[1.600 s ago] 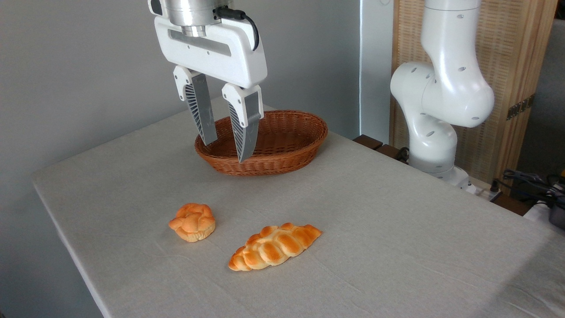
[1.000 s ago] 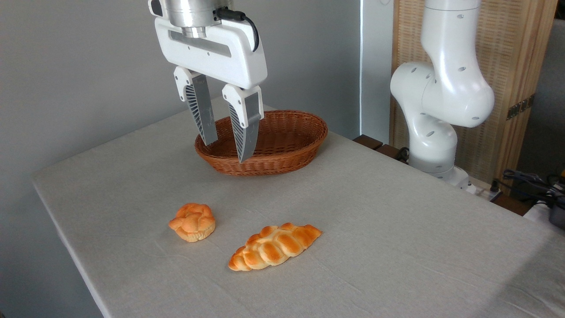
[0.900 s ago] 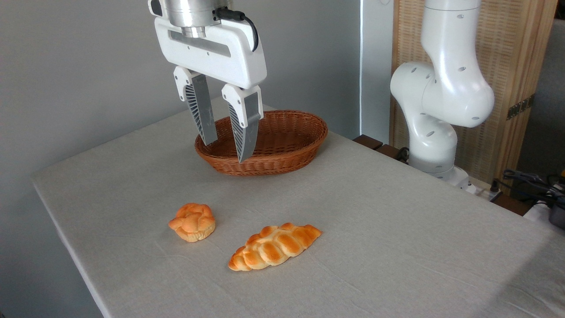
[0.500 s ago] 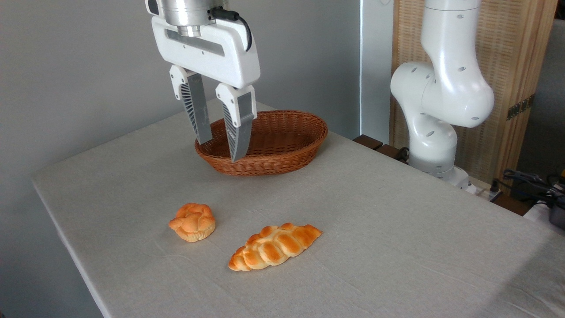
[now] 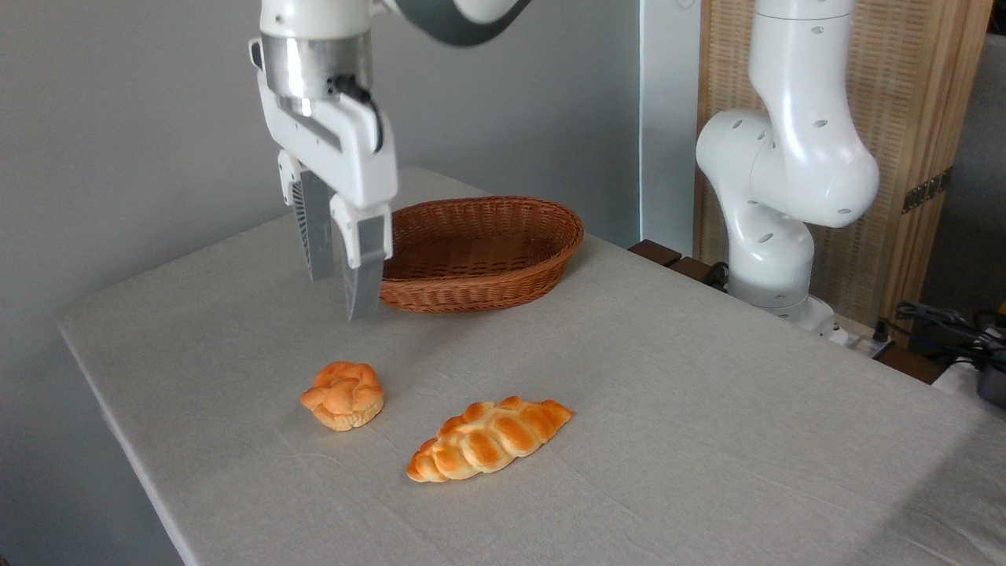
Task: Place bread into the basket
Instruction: 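Move the gripper over the round bread roll and lower onto it, then close the gripper on the round roll and lift it toward the basket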
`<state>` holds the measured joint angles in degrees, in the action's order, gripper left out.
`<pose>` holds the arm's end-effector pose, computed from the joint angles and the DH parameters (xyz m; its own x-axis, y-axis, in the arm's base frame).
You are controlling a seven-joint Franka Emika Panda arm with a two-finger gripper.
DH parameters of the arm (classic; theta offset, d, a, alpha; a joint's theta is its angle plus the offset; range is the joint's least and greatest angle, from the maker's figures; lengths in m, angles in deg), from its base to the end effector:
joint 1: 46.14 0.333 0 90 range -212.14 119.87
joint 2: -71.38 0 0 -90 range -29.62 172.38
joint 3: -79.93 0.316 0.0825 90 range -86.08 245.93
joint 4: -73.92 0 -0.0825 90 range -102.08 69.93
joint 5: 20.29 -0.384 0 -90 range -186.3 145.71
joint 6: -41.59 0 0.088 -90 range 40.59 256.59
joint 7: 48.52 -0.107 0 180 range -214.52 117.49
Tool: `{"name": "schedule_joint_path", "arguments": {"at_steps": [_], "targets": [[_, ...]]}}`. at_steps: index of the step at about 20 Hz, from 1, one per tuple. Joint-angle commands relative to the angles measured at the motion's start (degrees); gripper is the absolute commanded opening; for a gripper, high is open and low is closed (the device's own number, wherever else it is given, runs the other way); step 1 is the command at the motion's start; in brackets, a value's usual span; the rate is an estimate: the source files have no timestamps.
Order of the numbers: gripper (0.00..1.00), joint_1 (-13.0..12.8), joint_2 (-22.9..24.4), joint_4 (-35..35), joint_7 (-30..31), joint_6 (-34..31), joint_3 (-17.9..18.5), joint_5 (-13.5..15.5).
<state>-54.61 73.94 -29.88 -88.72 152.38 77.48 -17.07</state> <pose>0.5545 -0.1114 0.5676 0.6272 -0.7621 0.1606 -0.7636 -0.6423 -0.0661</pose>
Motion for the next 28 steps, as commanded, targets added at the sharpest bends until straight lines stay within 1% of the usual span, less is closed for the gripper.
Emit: {"name": "schedule_joint_path", "arguments": {"at_steps": [1,3,5,13,15,17,18,19,21,22,23,28], "targets": [[1.00,-0.40,0.70,-5.08,-9.52,4.60,-0.54,0.91],[1.00,-0.75,-0.09,-6.92,-13.39,5.57,-0.63,0.82],[1.00,-1.89,-1.06,-8.60,-17.78,8.38,-0.71,0.82],[1.00,-2.68,-6.33,-10.19,-24.56,14.71,-1.24,0.47],[1.00,-2.69,-7.03,-11.15,-27.72,15.24,-1.24,-0.14],[0.99,-2.69,-7.65,-11.68,-30.19,16.21,-1.24,-0.14],[0.93,-2.69,-8.09,-11.94,-30.37,16.38,-1.33,-0.14],[0.78,-2.69,-8.35,-11.86,-30.46,16.39,-1.33,0.03],[0.46,-2.69,-8.53,-11.86,-30.72,16.39,-1.33,0.30],[0.37,-2.69,-8.62,-11.86,-31.33,16.47,-1.33,0.56],[0.31,-2.69,-8.71,-11.86,-31.77,16.39,-1.33,0.65],[0.29,-2.69,-8.88,-11.77,-31.78,16.47,-1.33,0.74]]}}
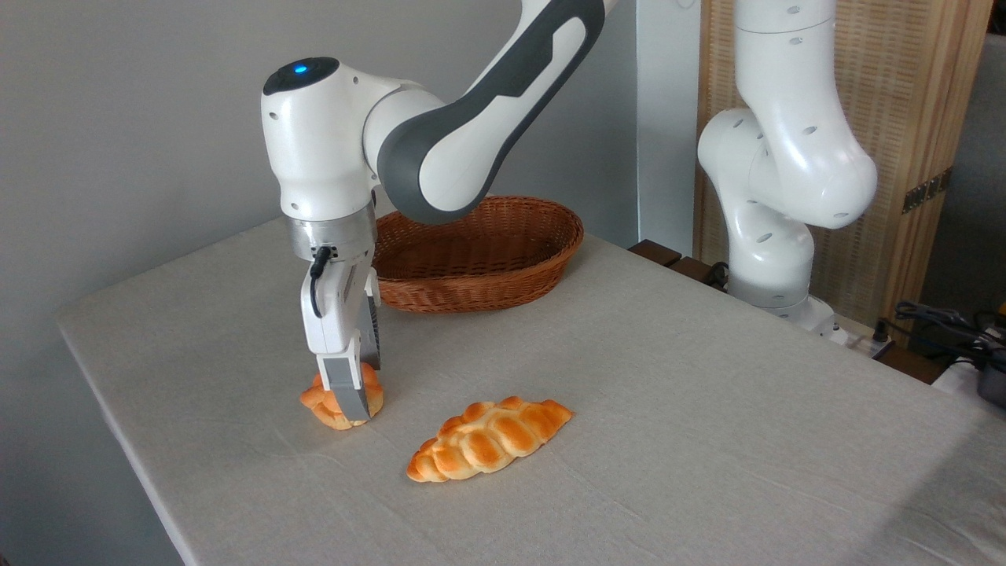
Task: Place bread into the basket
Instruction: 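Close the gripper on the round roll and lift it toward the basket, then lower the held roll into the wicker basket and open the gripper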
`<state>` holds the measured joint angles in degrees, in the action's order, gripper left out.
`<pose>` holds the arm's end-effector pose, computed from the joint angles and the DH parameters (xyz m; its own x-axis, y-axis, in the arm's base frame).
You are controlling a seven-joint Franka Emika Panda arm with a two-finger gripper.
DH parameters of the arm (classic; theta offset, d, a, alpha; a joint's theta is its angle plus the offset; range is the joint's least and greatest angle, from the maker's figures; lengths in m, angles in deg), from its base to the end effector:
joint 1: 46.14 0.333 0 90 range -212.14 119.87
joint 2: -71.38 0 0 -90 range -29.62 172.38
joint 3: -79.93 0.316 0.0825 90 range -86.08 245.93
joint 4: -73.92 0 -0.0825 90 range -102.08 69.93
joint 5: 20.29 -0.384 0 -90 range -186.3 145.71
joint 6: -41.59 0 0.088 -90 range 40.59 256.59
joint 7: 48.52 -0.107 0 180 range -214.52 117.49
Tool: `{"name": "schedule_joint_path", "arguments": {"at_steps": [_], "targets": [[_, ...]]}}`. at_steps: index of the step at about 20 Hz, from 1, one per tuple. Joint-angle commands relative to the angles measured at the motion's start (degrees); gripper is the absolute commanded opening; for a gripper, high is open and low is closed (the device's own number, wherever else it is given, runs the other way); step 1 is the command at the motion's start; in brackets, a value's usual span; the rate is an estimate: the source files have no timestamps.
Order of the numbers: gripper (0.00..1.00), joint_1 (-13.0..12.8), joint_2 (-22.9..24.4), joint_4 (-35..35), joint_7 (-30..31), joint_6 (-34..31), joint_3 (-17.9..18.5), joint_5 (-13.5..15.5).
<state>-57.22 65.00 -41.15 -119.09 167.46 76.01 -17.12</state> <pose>0.5635 -0.1522 0.4082 0.1061 -0.9914 0.0770 -0.9924 -0.1104 -0.0537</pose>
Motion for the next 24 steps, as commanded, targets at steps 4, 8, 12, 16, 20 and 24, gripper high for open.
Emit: {"name": "schedule_joint_path", "arguments": {"at_steps": [4,8,12,16,20,24], "targets": [[0.28,-0.08,-0.39,-0.50,-1.41,5.96,0.14,1.39],[0.28,-0.08,-0.04,-0.32,-1.23,6.41,0.05,2.71],[0.28,-0.08,3.38,-0.15,-0.71,5.62,0.14,9.11],[0.28,0.54,10.58,-0.15,1.66,-2.27,0.93,16.85],[0.29,-3.39,15.86,-0.67,9.56,-15.19,0.76,17.57],[0.29,-10.61,16.84,-4.17,9.93,-19.17,0.67,17.39]]}}
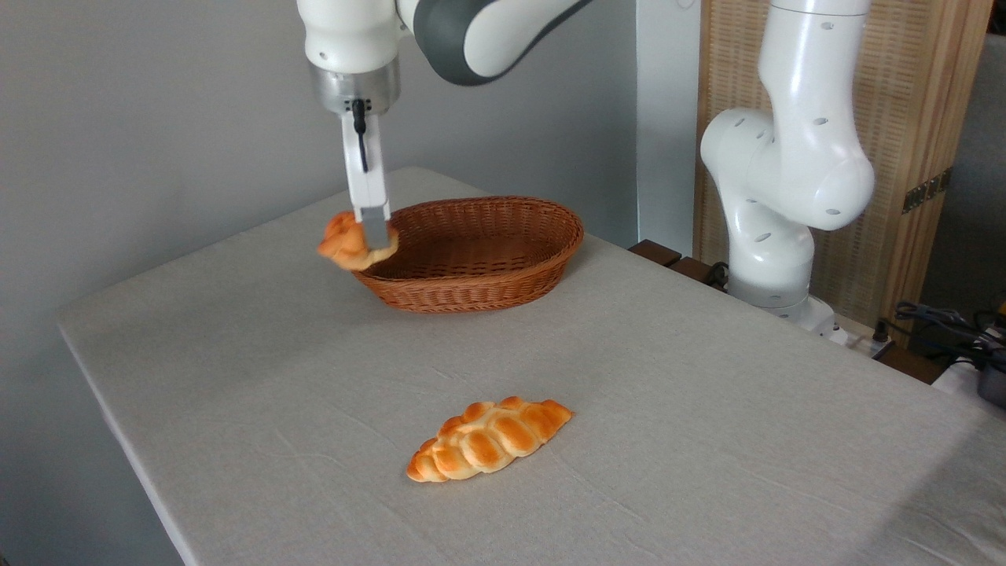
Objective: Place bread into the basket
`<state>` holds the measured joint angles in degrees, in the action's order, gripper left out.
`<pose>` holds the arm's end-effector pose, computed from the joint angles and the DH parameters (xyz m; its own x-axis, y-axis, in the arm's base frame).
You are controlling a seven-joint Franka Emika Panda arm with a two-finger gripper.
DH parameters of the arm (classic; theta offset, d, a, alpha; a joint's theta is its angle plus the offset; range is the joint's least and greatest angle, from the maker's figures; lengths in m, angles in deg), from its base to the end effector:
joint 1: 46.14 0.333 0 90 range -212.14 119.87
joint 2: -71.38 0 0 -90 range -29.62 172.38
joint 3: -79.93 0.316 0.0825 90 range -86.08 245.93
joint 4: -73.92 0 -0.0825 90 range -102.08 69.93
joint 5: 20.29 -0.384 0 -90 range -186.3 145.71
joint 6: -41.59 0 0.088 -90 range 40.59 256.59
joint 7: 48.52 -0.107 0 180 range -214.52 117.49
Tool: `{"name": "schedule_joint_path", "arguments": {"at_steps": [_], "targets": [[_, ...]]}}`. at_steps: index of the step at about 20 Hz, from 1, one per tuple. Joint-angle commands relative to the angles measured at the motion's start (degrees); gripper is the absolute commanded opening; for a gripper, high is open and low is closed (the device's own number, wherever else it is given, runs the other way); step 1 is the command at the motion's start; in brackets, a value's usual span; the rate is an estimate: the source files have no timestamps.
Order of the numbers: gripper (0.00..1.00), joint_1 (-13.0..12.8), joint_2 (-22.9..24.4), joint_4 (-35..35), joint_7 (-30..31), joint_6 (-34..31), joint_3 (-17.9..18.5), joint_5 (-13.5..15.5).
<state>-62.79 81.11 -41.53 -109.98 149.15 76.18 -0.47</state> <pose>0.4709 -0.2043 0.5335 0.2499 -0.9254 0.2850 -0.9661 -0.2186 0.1372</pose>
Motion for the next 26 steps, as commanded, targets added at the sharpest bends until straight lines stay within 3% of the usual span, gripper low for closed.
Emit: {"name": "schedule_joint_path", "arguments": {"at_steps": [1,5,6,9,12,26], "targets": [[0.29,-6.80,0.90,-5.20,0.64,-0.87,0.50,0.74],[0.37,-10.24,0.73,-8.46,0.46,-0.08,0.32,0.74],[0.44,-10.59,0.64,-9.16,0.46,0.10,0.32,0.65],[1.00,-10.86,0.20,-9.79,0.38,1.67,0.32,0.48],[1.00,-11.03,-0.85,-10.05,0.46,5.28,0.23,0.48],[1.00,-11.03,-1.12,-9.87,2.66,5.02,0.15,0.74]]}}
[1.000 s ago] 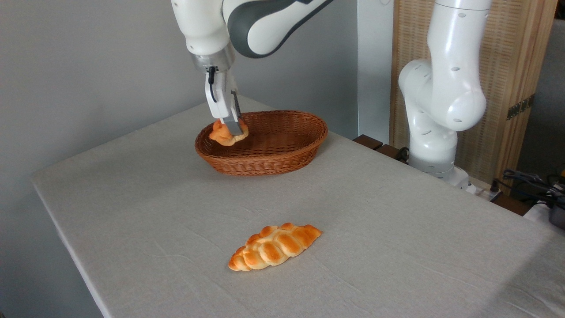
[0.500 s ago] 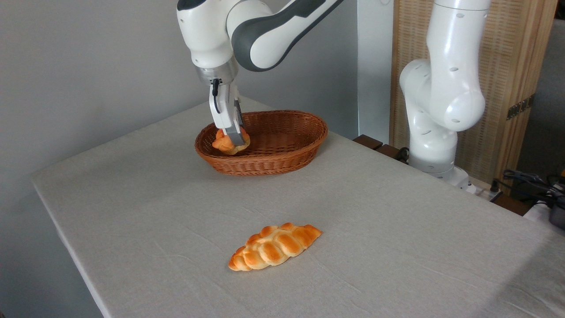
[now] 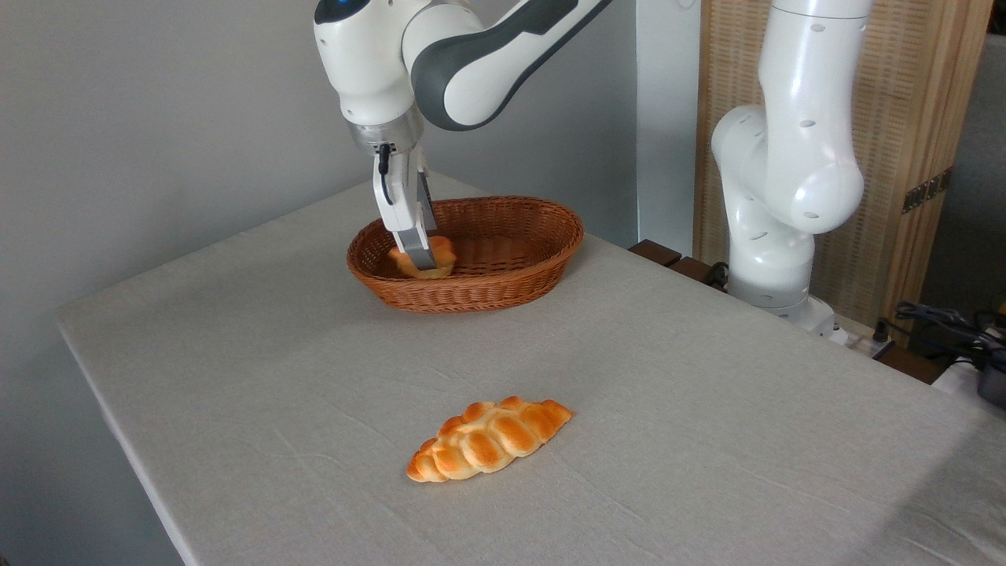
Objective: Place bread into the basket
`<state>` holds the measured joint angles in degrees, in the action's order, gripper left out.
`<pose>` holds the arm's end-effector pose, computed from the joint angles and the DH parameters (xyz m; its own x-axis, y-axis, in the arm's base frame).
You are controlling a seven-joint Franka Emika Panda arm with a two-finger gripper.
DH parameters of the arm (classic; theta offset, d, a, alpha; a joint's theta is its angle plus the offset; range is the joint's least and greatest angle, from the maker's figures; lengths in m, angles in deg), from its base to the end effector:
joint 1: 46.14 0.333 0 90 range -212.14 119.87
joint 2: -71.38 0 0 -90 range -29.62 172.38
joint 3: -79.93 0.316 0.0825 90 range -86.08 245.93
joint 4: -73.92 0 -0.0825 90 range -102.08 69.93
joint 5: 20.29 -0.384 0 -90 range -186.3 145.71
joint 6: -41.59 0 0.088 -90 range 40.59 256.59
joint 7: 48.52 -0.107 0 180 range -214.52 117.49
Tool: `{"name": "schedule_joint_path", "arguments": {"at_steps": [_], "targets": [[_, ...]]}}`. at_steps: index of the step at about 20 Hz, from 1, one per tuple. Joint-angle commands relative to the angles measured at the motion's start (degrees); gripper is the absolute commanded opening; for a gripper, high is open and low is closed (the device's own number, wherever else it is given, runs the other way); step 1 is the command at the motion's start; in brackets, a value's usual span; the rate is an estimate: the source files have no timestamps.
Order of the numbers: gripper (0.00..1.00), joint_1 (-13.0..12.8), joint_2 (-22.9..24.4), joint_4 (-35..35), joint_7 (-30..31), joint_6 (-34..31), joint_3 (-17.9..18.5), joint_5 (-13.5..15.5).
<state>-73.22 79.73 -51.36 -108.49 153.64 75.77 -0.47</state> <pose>0.4119 -0.2770 0.4462 0.1460 -0.9686 0.2011 -0.9669 -0.0967 0.2363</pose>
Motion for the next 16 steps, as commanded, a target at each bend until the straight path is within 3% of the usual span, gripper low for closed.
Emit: {"name": "schedule_joint_path", "arguments": {"at_steps": [1,3,5,8,13,14,16], "targets": [[1.00,-0.60,0.36,0.04,1.26,0.36,0.64,0.83],[1.00,-0.08,1.06,1.53,2.14,-0.34,1.16,1.01],[1.00,1.06,1.15,6.95,3.54,-6.02,2.82,1.01],[1.00,5.10,0.71,17.24,5.30,-13.69,6.42,0.48],[1.00,11.25,-1.48,26.66,5.39,-15.81,9.69,0.04],[1.00,12.66,-2.45,28.85,5.48,-17.99,9.69,-0.92],[1.00,13.20,-5.16,34.29,7.84,-21.51,9.69,-8.18]]}}
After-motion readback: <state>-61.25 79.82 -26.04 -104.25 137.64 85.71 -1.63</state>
